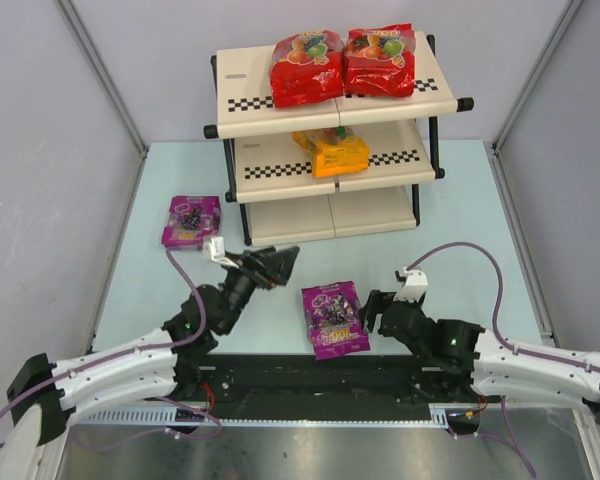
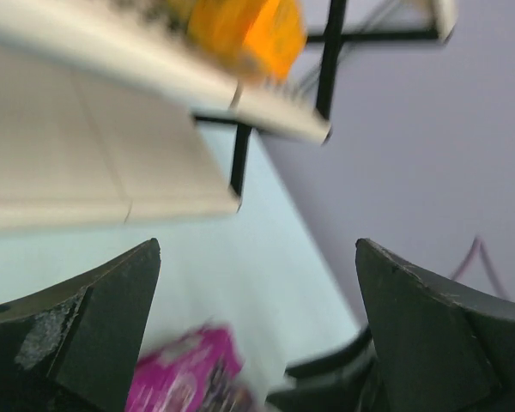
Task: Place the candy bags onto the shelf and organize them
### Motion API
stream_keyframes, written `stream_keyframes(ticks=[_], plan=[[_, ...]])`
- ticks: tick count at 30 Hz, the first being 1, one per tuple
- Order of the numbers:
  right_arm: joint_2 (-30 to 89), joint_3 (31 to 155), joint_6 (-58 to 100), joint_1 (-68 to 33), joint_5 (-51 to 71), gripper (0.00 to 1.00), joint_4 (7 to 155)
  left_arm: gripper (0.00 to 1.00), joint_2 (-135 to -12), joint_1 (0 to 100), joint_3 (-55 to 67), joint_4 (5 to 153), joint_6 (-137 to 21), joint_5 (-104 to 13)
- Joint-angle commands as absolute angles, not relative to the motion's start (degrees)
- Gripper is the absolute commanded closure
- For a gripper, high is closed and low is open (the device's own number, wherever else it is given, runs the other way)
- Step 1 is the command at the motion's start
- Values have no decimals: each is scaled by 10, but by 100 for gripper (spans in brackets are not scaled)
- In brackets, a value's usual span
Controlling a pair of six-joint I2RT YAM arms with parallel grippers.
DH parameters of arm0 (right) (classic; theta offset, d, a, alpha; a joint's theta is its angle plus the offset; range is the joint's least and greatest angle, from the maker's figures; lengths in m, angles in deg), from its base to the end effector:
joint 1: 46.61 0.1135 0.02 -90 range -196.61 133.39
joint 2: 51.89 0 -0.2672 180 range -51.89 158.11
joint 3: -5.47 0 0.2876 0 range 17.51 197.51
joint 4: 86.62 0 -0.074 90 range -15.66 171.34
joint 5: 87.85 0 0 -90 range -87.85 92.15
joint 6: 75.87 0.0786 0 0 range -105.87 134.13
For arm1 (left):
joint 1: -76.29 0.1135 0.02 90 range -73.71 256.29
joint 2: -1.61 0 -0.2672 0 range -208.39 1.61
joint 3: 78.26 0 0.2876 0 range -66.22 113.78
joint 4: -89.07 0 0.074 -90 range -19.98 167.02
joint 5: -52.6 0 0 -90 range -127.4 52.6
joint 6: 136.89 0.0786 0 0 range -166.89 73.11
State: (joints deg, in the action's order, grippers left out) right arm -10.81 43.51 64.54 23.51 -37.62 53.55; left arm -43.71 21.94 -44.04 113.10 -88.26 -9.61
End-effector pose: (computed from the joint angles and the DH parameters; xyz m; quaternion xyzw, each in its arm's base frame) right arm 0.1168 0.1750 0.1824 -0.0136 0.8725 0.1718 0.4572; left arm 0.1780 -0.1852 0.2802 -0.1183 0.6221 -0.4627 0.6204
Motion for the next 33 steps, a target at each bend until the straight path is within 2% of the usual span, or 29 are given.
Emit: stream_keyframes(ticks=[1, 6, 10, 17, 19, 22, 26, 33], plan=[[-129, 355, 619, 180, -236, 13, 753, 0, -383, 150, -522, 1021, -869, -14], [-140, 324, 620, 179, -198, 13, 798, 0, -381, 79, -585, 1040, -924, 6], [-146, 326, 631, 192, -182, 18, 791, 0, -393, 63, -602, 1042, -945, 24], [-136, 348, 668, 244, -217, 23, 705, 0, -436, 66, -537, 996, -883, 38], [-137, 368, 685, 290, -273, 24, 673, 0, -465, 77, -514, 998, -865, 29], [-133, 403, 698, 350, -328, 31, 625, 5, -512, 128, -492, 1030, -828, -57], [-101, 440, 706, 389, -349, 48, 582, 9, -581, 171, -424, 1035, -751, -165], [-45, 501, 729, 508, -458, 53, 542, 16, -727, 177, -254, 1011, -629, -337]])
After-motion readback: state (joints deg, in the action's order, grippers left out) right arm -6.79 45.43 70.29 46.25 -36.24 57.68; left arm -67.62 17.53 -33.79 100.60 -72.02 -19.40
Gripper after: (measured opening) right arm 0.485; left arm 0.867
